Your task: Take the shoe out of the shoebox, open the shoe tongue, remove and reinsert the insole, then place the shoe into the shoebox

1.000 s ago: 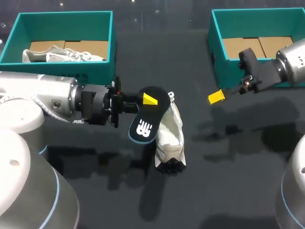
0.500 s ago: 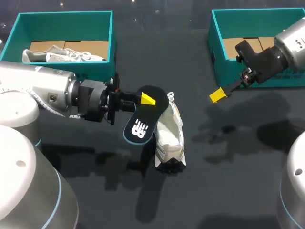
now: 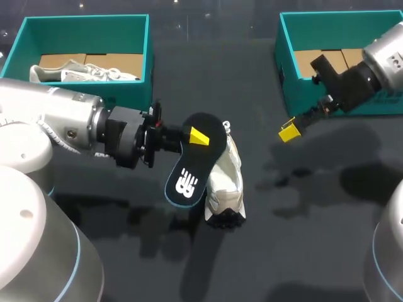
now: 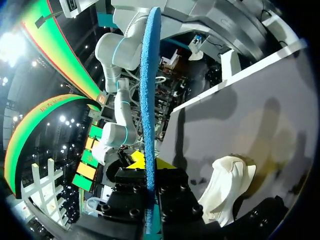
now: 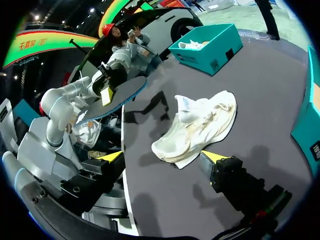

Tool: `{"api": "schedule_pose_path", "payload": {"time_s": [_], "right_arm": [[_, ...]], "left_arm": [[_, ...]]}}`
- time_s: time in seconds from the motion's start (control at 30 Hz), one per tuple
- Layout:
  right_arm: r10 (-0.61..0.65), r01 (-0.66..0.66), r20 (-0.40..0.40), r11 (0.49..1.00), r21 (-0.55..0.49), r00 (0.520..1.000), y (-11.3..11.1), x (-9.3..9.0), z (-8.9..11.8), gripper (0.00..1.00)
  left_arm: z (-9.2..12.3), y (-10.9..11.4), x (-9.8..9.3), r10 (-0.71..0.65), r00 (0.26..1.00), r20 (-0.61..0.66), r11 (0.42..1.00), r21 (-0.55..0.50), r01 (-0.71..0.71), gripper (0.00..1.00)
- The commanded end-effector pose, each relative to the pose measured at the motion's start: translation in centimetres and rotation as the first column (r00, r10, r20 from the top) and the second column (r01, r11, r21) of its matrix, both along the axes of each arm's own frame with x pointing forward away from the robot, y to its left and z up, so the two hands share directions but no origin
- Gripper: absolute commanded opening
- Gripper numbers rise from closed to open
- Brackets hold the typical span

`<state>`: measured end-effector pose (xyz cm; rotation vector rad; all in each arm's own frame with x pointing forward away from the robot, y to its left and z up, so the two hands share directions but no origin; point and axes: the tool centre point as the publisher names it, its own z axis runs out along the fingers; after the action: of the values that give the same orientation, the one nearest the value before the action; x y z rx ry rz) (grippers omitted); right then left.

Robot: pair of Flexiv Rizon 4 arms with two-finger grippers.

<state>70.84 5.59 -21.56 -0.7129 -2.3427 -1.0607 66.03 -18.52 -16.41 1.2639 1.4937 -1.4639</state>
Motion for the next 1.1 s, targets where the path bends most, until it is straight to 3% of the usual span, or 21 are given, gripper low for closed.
{"api": "schedule_pose_path", "payload": {"time_s": [0.03, 0.23, 0.53, 0.77, 1.1], "right_arm": [[0.043, -0.007, 0.343, 0.994, -0.106, 0.938, -0.6, -2.6, -0.4, 1.0], [0.056, 0.047, 0.459, 0.977, -0.21, 0.887, -0.7, -3.5, -2.0, 1.0], [0.153, 0.059, 0.56, 0.938, -0.342, 0.814, -0.9, -4.1, -3.7, 1.0], [0.244, 0.041, 0.55, 0.89, -0.453, 0.799, -0.1, -4.0, -5.3, 1.0], [0.282, 0.013, 0.532, 0.876, -0.483, 0.798, 0.6, -3.5, -7.7, 1.0]], "left_arm": [[1.2, 1.4, -4.1, 0.045, 0.999, 0.028, 0.999, -0.004, -0.045, 0.0], [0.7, 1.1, -6.1, 0.033, 0.999, -0.021, 0.999, -0.026, -0.034, 0.0], [-0.6, -0.3, -7.0, 0.006, 0.988, -0.154, 0.998, -0.056, -0.015, 0.0], [-0.9, -1.0, -7.0, 0.029, 0.966, -0.257, 0.995, -0.082, -0.052, 0.0], [-2.4, -3.0, -6.1, 0.05, 0.935, -0.35, 0.994, -0.079, -0.082, 0.0]]}}
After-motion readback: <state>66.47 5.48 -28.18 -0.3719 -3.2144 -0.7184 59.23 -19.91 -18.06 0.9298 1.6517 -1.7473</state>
